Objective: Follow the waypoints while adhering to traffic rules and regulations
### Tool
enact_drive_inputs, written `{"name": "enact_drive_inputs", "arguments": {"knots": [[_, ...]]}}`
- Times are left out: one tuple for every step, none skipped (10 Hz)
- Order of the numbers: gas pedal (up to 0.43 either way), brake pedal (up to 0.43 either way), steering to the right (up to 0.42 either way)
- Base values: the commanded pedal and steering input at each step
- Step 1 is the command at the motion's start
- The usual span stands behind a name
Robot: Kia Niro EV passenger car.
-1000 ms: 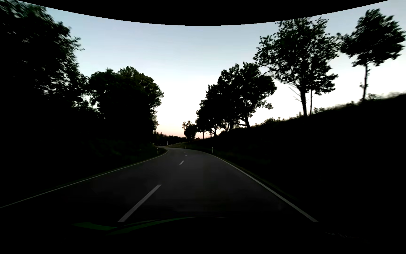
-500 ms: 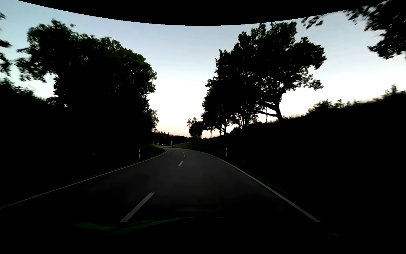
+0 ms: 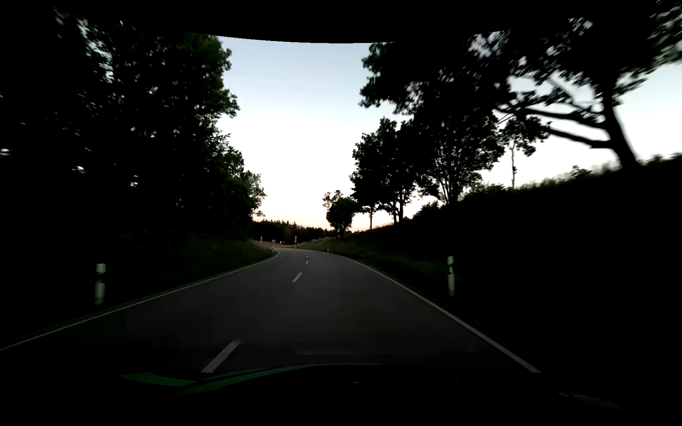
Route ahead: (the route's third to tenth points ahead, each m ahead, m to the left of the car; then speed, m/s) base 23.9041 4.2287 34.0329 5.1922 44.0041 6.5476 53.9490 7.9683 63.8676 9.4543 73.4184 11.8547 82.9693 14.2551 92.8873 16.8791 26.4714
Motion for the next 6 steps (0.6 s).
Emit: {"name": "enact_drive_inputs", "arguments": {"knots": [[0.000, 0.000, -0.020], [0.000, 0.000, -0.020], [0.000, 0.000, -0.020], [0.000, 0.000, -0.021], [0.000, 0.000, -0.022], [0.000, 0.140, -0.022]]}}
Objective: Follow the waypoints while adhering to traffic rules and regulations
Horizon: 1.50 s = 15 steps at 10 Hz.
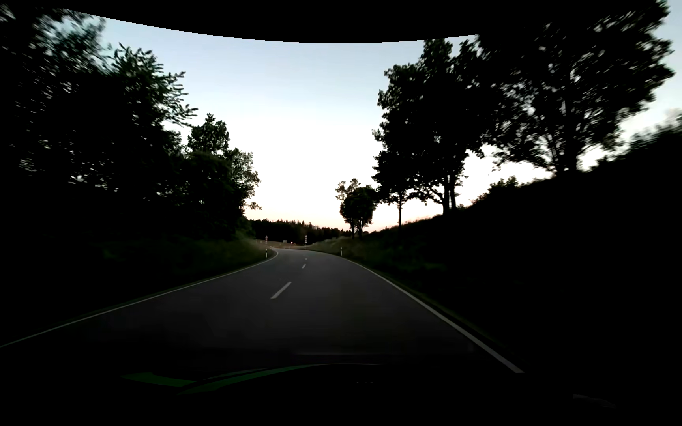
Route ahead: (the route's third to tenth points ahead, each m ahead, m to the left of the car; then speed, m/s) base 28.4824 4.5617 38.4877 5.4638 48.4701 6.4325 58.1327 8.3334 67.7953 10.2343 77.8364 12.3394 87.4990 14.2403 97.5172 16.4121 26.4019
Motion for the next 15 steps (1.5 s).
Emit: {"name": "enact_drive_inputs", "arguments": {"knots": [[0.000, 0.201, -0.022], [0.000, 0.244, -0.022], [0.000, 0.256, -0.022], [0.000, 0.262, -0.021], [0.000, 0.262, -0.019], [0.000, 0.268, -0.018], [0.000, 0.268, -0.018], [0.000, 0.268, -0.019], [0.000, 0.274, -0.019], [0.000, 0.274, -0.019], [0.000, 0.268, -0.020], [0.000, 0.274, -0.021], [0.000, 0.274, -0.021], [0.000, 0.274, -0.021], [0.000, 0.274, -0.021]]}}
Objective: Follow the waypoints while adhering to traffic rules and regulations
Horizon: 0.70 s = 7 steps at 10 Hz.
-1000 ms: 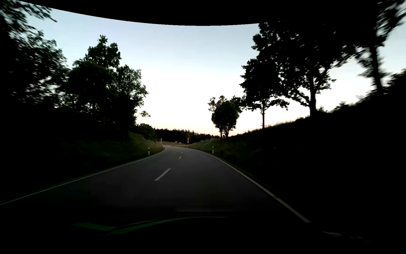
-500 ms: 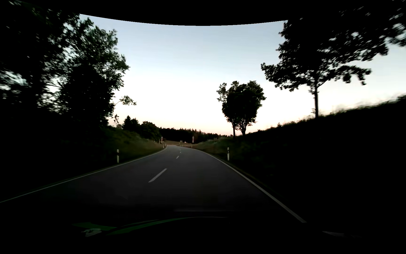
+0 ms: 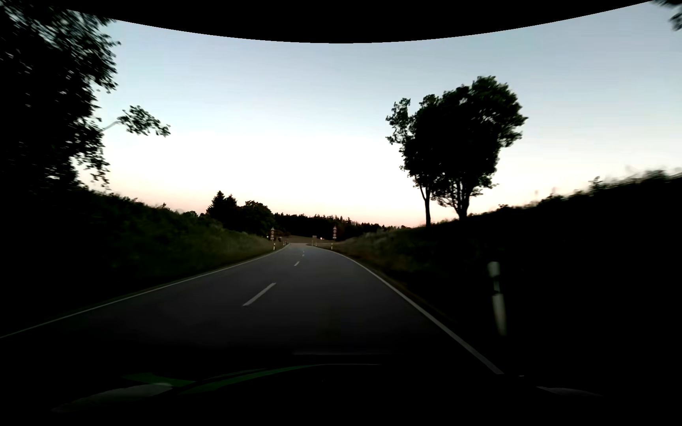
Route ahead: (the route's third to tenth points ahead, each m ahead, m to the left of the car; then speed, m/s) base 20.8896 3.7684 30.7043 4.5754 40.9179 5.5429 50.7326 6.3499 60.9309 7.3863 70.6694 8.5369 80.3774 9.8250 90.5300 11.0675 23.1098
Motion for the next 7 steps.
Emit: {"name": "enact_drive_inputs", "arguments": {"knots": [[0.000, 0.274, -0.021], [0.000, 0.274, -0.022], [0.000, 0.274, -0.021], [0.000, 0.280, -0.021], [0.000, 0.274, -0.021], [0.000, 0.280, -0.020], [0.000, 0.280, -0.019]]}}
